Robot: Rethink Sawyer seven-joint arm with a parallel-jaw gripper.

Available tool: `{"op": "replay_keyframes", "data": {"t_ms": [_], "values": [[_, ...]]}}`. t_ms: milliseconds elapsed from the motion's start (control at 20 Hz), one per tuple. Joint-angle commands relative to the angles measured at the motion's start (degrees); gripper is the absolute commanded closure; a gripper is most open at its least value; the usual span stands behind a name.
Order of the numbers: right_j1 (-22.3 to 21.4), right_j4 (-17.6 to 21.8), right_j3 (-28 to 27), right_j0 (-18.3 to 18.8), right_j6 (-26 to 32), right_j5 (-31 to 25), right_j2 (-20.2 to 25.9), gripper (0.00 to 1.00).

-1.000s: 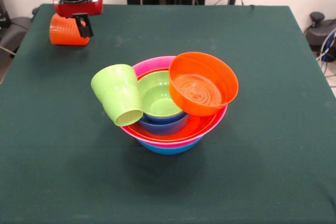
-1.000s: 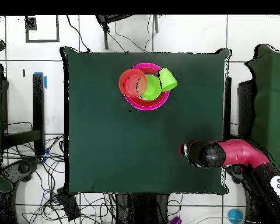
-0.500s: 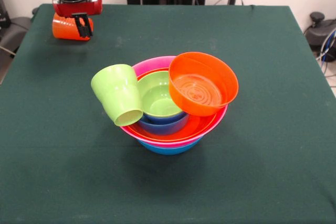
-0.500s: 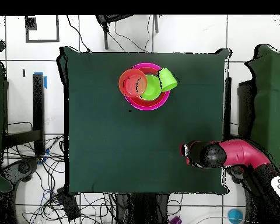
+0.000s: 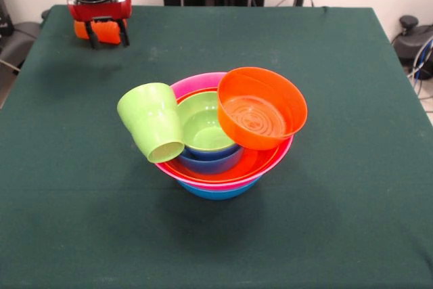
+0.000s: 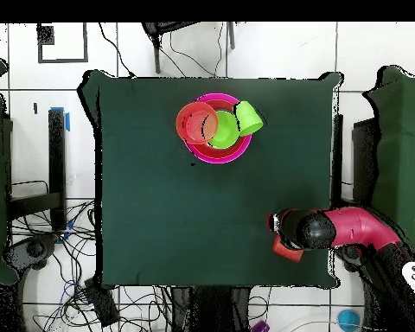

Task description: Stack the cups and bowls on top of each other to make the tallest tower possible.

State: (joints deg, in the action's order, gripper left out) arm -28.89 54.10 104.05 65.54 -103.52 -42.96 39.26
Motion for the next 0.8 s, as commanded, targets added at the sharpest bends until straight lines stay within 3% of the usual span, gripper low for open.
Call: {"op": "replay_keyframes", "data": {"t_ms": [50,550,800], "values": [[2.8,0.8,-2.0,-0.8,18.5,-4.2,0.3,0.0],[3.3,0.6,-1.9,-0.8,16.9,-3.0,0.4,0.0],[0.6,-0.2,0.7,-0.5,20.3,-5.1,1.8,0.0]]}}
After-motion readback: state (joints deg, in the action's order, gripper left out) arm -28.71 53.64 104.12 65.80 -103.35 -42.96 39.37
